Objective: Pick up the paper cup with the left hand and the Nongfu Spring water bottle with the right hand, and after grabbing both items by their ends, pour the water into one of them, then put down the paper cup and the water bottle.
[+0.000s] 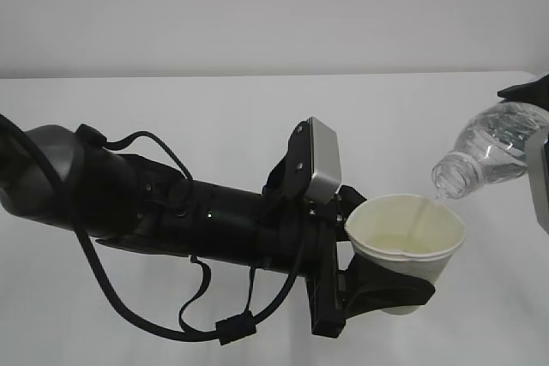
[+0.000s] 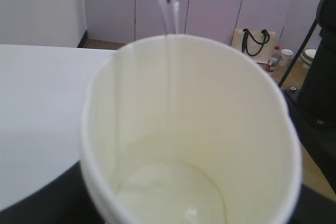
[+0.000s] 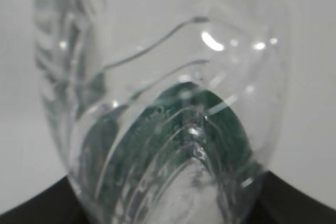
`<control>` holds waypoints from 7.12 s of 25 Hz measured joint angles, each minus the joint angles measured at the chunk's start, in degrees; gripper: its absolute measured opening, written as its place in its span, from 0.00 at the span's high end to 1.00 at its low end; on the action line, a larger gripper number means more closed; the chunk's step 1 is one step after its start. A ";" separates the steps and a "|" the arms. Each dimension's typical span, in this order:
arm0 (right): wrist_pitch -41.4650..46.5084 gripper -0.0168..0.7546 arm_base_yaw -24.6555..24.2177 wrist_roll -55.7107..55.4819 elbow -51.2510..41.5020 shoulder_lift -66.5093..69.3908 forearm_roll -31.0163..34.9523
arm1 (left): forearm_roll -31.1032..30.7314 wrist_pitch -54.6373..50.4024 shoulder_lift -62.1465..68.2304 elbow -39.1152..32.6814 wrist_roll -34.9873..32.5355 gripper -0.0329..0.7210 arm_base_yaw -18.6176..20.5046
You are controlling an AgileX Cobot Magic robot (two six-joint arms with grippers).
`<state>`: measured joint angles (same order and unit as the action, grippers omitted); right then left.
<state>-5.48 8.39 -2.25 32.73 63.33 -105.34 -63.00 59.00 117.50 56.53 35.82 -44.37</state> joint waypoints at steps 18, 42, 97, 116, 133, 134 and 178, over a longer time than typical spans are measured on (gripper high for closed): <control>0.00 0.44 0.00 0.00 0.00 0.00 0.00 | 0.00 0.00 0.13 0.00 0.00 0.32 0.00; 0.00 0.44 0.00 0.12 0.00 0.00 0.00 | 0.00 0.00 0.13 0.00 0.00 0.32 0.00; 0.00 0.45 0.00 1.28 0.00 0.00 0.00 | 0.00 -0.10 0.13 0.00 0.00 0.33 0.00; 0.00 0.45 0.00 1.70 0.00 0.00 0.00 | 0.00 -0.20 0.13 0.00 0.00 0.33 0.00; 0.00 0.45 0.00 2.55 0.00 0.00 0.00 | 0.00 -0.52 0.13 0.00 0.00 0.33 0.00; 0.00 0.45 0.00 2.55 0.00 0.00 0.00 | 0.00 -0.63 0.13 0.00 0.00 0.33 0.00; 0.00 0.45 0.00 3.27 0.00 0.00 0.00 | 0.00 -0.75 0.13 0.00 0.00 0.33 0.00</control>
<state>-5.48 8.39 1.02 32.73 63.33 -105.34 -63.00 58.25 117.63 56.53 35.82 -44.37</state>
